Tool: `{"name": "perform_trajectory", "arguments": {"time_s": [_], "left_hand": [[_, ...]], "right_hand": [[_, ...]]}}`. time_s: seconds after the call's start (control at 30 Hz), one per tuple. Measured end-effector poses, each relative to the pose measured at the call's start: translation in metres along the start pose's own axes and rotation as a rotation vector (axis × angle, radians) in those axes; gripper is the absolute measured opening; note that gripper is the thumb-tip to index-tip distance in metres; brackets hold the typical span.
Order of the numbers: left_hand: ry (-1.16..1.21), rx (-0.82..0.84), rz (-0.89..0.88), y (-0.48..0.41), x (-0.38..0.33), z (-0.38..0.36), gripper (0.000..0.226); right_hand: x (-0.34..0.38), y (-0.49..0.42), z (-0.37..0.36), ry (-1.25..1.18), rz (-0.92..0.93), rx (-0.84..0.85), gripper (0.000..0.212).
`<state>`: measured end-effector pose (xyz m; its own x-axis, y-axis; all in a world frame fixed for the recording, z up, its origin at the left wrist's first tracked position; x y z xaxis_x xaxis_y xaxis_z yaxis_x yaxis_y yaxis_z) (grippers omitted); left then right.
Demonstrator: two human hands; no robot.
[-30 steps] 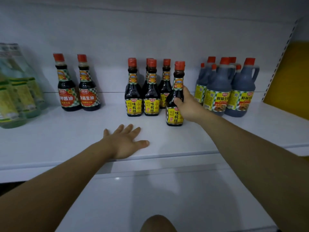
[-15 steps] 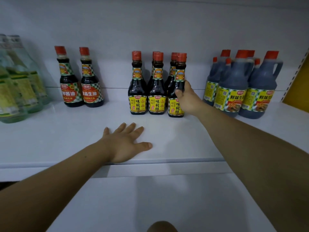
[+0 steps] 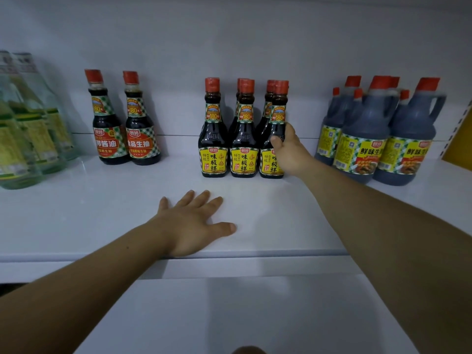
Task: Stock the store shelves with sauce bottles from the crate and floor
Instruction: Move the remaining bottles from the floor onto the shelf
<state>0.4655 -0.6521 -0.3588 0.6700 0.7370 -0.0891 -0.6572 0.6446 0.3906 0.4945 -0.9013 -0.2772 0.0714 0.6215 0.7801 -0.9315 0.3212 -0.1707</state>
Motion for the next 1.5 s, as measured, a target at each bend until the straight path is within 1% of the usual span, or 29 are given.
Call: {"name": "perform_trajectory", "arguments": {"time_s": [0.27,0.3,0.4,0.47,0.53,0.6,0.7,0.87,1.03,1.07,1.13,1.23,1.33,1.5], "left_hand": [[0.007,-0.008,-0.005,-0.002,0.001,0.000,0.077],[0.013,-0.006,-0.002,-0.003,0.002,0.000,0.077],[0.077,0.010,-0.013,-0.003,0.001,0.003,0.077],[0.171,0.036,-0.034,-0.002,0.004,0.009,0.077],[0.260,0.048,-0.048,0.003,0.011,0.017,0.084],[0.314,0.020,-0.045,0.014,0.021,0.029,0.082],[0.290,-0.061,-0.024,0.044,0.034,0.046,0.077],[0.261,-0.153,0.120,0.115,0.085,0.047,0.080],[0.320,-0.167,0.314,0.207,0.166,0.015,0.082],[0.332,-0.168,0.357,0.228,0.181,0.006,0.083],[0.366,-0.149,0.456,0.273,0.212,-0.018,0.083],[0.430,-0.132,0.622,0.343,0.251,-0.061,0.085],[0.469,-0.166,0.732,0.391,0.273,-0.089,0.084],[0.650,-0.185,0.957,0.468,0.305,-0.167,0.081]], "right_hand": [[0.001,0.000,-0.001,-0.001,-0.007,0.003,0.048],[0.002,0.001,-0.001,0.005,-0.022,0.008,0.051],[0.003,0.015,0.008,0.041,-0.110,-0.030,0.074],[0.011,0.028,0.018,0.106,-0.116,-0.081,0.080],[0.027,0.039,0.020,0.218,-0.080,-0.077,0.081],[0.048,0.050,0.016,0.334,-0.028,-0.031,0.080],[0.086,0.067,-0.006,0.476,0.057,0.062,0.078],[0.160,0.092,-0.077,0.572,0.177,0.222,0.071],[0.255,0.130,-0.171,0.592,0.368,0.366,0.065],[0.273,0.138,-0.192,0.601,0.408,0.390,0.064],[0.307,0.158,-0.235,0.621,0.487,0.461,0.070],[0.349,0.197,-0.305,0.611,0.586,0.634,0.074],[0.371,0.225,-0.357,0.623,0.662,0.726,0.073],[0.404,0.290,-0.459,0.626,0.814,0.936,0.072]]}}
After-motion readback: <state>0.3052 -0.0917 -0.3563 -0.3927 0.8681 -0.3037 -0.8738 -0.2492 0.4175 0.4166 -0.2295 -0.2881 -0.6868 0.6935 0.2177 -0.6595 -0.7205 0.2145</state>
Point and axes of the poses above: each hand's wrist, its own y-axis away from the middle knuckle, its own z-axis out of the back of the hand, x = y × z, the point moved 10 cm from there along -y, towards the middle knuckle, and after that the axes turned 13 degrees about x, right-handed, at the moved point
